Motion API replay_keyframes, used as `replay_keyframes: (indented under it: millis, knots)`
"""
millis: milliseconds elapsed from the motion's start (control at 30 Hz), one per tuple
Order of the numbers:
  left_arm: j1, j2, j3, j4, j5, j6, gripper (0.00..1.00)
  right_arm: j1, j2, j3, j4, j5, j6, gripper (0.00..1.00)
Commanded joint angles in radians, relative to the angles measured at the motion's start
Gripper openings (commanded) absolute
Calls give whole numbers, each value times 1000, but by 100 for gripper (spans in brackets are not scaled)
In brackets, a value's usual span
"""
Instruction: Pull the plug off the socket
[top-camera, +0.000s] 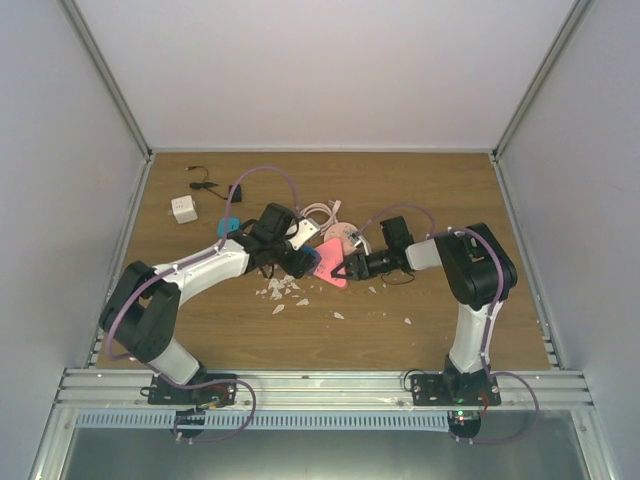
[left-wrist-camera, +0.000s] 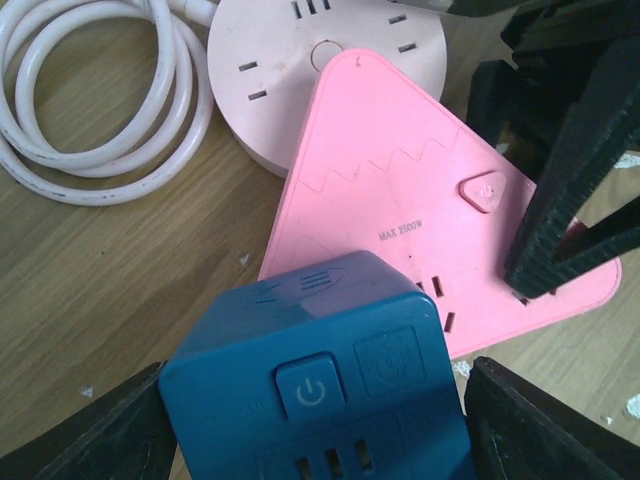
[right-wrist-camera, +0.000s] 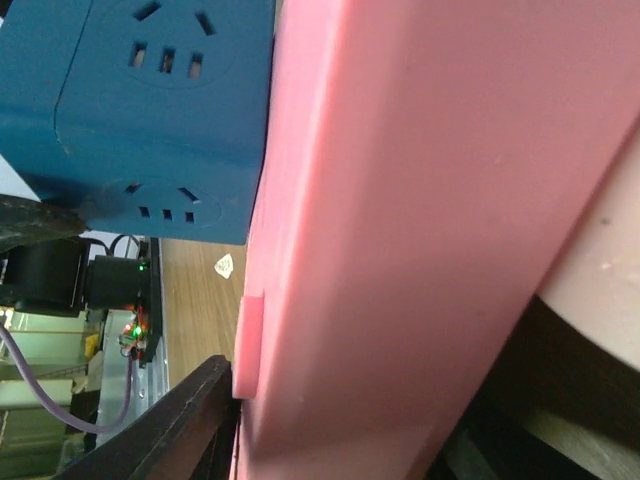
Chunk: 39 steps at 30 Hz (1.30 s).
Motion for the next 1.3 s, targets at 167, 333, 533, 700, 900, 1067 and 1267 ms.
replay_keyframes:
  millis: [167,333,533,700,900,1067,1267]
  knots:
    - [-12,68,61,19,-11,-39,72,-9,11,-22,42,3,12,40]
    - [-24,99,62,15,-23,-48,68,-8,9,-27,55,1,24,38]
    - [-39,135,98,5,-73,-66,66,-9,-9,-41,78,18,41,35]
    - [-39,164,113,-9,-76,-74,80,-9,0,-41,82,12,48,30]
    - [-39,191,118,-9,-93,-84,76,-16,9,-42,89,4,57,26]
    - [-40,189,126,-2,-75,-96,66,-27,16,-47,101,-3,71,21]
    - [-39,179,137,-6,-63,-101,60,-46,35,-54,119,-17,97,8]
